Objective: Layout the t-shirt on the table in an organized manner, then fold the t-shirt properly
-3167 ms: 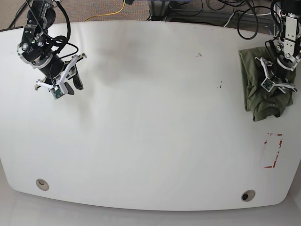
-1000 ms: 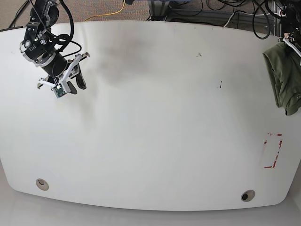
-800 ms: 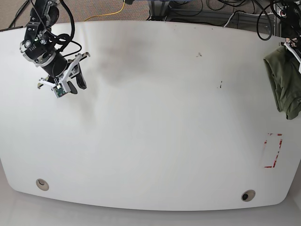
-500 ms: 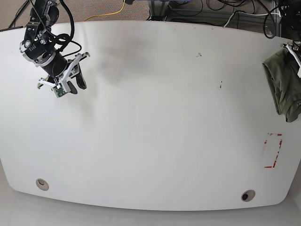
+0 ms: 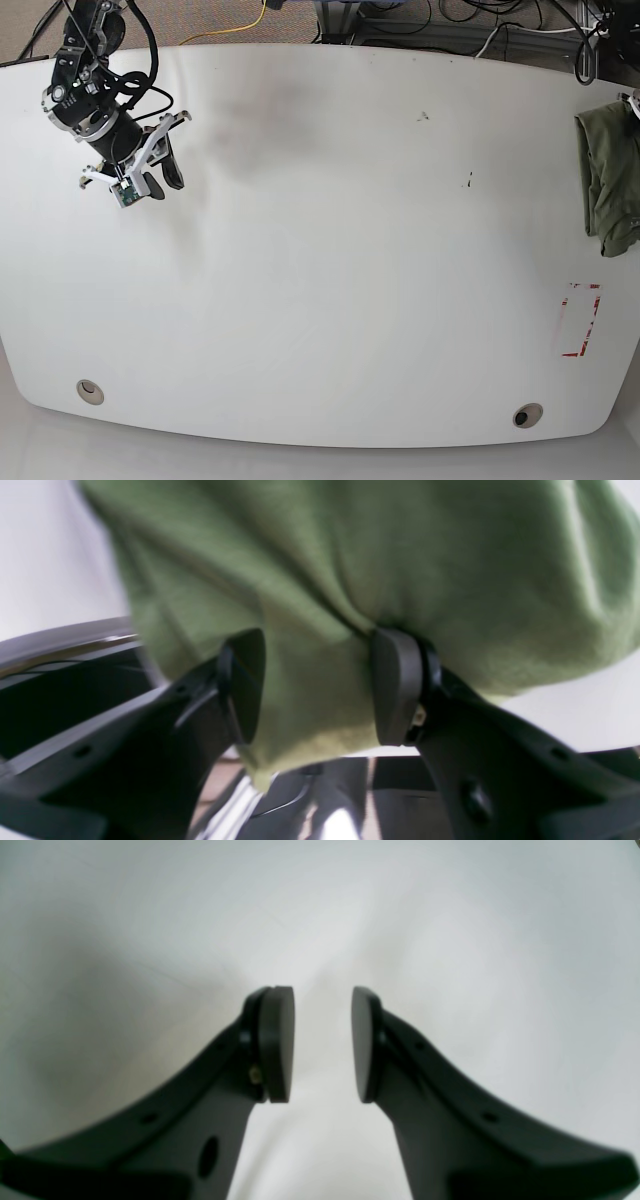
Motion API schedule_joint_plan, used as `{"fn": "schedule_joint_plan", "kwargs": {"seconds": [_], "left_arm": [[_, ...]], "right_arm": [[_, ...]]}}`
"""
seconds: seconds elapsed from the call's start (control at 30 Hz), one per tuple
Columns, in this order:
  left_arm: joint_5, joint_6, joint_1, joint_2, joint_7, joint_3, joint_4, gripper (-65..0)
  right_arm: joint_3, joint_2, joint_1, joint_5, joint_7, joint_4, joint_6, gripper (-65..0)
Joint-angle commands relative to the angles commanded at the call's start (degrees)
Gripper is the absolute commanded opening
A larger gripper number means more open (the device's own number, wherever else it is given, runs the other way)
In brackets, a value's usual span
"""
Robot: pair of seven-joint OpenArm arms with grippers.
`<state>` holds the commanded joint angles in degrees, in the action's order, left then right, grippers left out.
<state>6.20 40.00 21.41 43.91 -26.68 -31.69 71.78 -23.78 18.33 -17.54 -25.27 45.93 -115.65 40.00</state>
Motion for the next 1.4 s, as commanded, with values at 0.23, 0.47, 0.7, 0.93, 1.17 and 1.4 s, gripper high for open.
{"fn": "schedule_joint_plan", "kwargs": {"seconds": [0.23, 0.47, 0.7, 0.93, 1.17, 1.4], "left_arm": [[0.0, 0.0, -0.44, 2.02, 0.0, -0.09, 0.0, -33.1], [0.53, 0.0, -2.9, 3.25, 0.0, -0.88, 0.62, -33.1], [3.78, 0.0, -5.01, 2.55, 0.0, -3.69, 7.74, -33.1], [1.67, 0.0, -8.44, -6.33, 5.36, -2.81, 16.53, -33.2], [-7.65, -5.85, -11.87, -16.7, 19.34, 4.48, 21.1, -33.2], [-8.44, -10.77, -11.78, -23.74, 29.8, 10.55, 21.27, -33.2]], "right_arm": [[0.0, 0.18, -0.09, 0.09, 0.0, 0.09, 0.0, -46.1], [-0.09, 0.18, -0.09, 0.09, 0.0, 0.09, 0.0, -46.1], [0.09, 0.0, 2.02, 0.26, -0.53, 0.0, 0.0, -46.1], [0.44, -0.18, 6.07, 1.41, -3.52, 0.35, 0.0, -45.8], [0.44, -4.13, 8.97, 12.75, -12.66, 2.81, 0.0, -45.8], [0.0, -10.73, 8.88, 27.43, -28.04, 6.59, 0.0, -45.8]]}}
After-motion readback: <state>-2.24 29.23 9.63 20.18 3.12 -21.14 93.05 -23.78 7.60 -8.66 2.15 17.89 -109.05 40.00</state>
